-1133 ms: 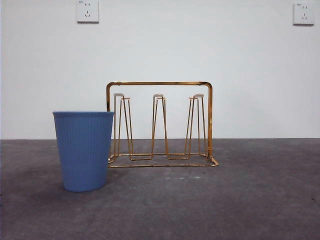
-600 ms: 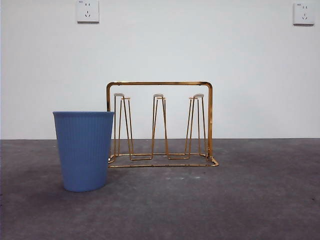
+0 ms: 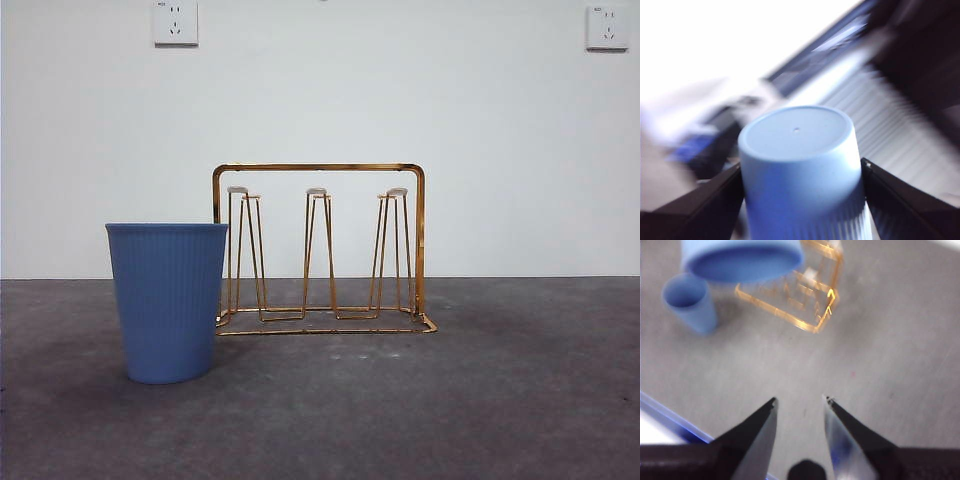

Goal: Pick up cup 1,put cup 1 in the cup rack,pick up cup 2,put cup 2 in the cup rack

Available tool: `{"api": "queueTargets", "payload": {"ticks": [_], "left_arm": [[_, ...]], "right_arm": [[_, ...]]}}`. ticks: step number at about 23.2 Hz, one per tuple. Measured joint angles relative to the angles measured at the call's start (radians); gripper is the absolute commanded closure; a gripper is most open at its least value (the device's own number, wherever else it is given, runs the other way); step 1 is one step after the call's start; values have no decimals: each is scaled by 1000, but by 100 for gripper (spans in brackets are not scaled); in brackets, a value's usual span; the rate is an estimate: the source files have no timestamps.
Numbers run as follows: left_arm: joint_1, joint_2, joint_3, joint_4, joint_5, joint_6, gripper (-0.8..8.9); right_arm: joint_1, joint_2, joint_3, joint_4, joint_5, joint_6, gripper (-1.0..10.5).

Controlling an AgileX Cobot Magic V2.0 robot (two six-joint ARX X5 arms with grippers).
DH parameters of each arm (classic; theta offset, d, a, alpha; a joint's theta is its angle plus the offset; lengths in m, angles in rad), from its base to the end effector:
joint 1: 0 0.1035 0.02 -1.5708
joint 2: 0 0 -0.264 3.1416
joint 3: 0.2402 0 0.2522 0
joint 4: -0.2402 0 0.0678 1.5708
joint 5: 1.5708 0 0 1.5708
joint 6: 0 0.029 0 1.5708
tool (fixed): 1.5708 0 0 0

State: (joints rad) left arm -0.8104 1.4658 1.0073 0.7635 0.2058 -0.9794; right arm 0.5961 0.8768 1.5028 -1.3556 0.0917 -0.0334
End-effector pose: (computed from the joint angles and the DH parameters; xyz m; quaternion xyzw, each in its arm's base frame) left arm 0.2233 -0.2434 0.3403 -0.4461 0.0982 -0.4926 0.7408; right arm 0.0731 0.0464 0.4341 -0.1354 0.3319 0.2387 0.9025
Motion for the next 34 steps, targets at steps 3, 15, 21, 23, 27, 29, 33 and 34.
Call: {"api": "queueTargets", "payload": {"ticks": [3, 15, 21, 23, 27, 29, 33, 34], "left_arm": [[-56, 0, 96, -279, -217, 253, 819], [-164, 59, 281, -448, -805, 770, 819], [-169, 195, 281, -367, -907, 789, 819], [-172, 231, 281, -333, -926, 790, 819], [-174, 287, 306, -331, -982, 793, 819], [-174, 319, 338, -331, -983, 795, 819], [-174, 375, 394, -336, -989, 797, 820], [-174, 390, 408, -340, -996, 797, 820]], "right_arm": [[0, -74, 1, 0, 11, 38, 791], [0, -164, 1, 0, 8, 53, 791], [0, -171, 1, 0, 5, 64, 791], [0, -171, 1, 0, 5, 64, 791], [0, -171, 1, 0, 5, 63, 791], [0, -171, 1, 0, 5, 63, 791], [0, -171, 1, 0, 5, 60, 791], [0, -171, 1, 0, 5, 60, 791]]}}
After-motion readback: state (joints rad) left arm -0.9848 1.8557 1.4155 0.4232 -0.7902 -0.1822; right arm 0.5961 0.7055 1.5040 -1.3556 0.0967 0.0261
